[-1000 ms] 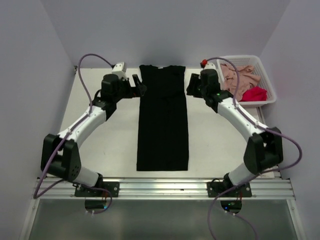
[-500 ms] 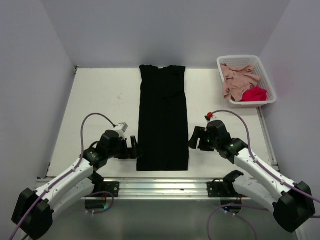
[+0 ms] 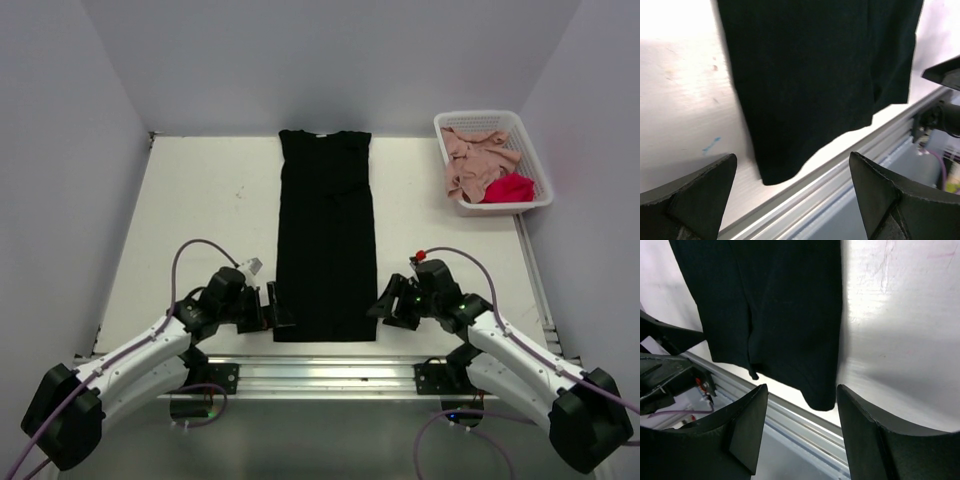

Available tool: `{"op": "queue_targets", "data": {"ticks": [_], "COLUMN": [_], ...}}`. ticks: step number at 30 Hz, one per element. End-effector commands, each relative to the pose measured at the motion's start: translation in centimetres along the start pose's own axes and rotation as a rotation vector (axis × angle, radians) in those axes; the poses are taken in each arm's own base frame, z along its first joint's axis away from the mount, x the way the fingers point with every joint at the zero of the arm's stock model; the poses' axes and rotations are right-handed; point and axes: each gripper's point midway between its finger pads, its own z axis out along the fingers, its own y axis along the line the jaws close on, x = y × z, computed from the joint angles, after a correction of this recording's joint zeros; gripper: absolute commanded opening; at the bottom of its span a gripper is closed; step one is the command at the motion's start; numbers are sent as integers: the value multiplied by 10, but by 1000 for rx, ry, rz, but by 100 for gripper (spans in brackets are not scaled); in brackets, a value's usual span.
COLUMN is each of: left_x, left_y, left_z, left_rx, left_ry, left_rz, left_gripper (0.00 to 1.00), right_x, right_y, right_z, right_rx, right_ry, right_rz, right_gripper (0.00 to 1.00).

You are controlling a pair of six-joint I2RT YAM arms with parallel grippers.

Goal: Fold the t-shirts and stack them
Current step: Rotate the tshirt 90 degrees, then grab the bottom of the folded rectangular tshirt with both arms

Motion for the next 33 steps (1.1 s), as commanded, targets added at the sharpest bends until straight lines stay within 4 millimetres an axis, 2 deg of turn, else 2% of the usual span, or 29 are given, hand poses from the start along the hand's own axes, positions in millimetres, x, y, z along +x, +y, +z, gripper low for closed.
{"op": "queue_targets", "data": {"ticks": [1,4,11,17,21,28,33], "left_x": [28,36,48,66,60,57,55], "left_y": [5,13,17,23,23,25,28], "left_z": [5,8,10,6,5,6,7], "left_rx": [15,-13,-39,-91,-120,-140,-142], "left_ry": [110,134,165,236,231,208,183], "left_rz": [-82,-102,-148,-147,-111,-110,-121], "left_gripper": [99,97,83,83,83,83,76], "right_x": [12,19,24,31,32,33,32], "right_y": [13,6,-1,-8,-17,-23,-28], "right_z": [3,3,-7,-12,-7,17,23], "right_rx": [-65,-42,11,72,126,116,133], "right_ry": [70,96,102,134,151,172,170], "right_rz": [108,134,165,185,186,201,202], "right_gripper": [60,56,47,48,49,45,39]}}
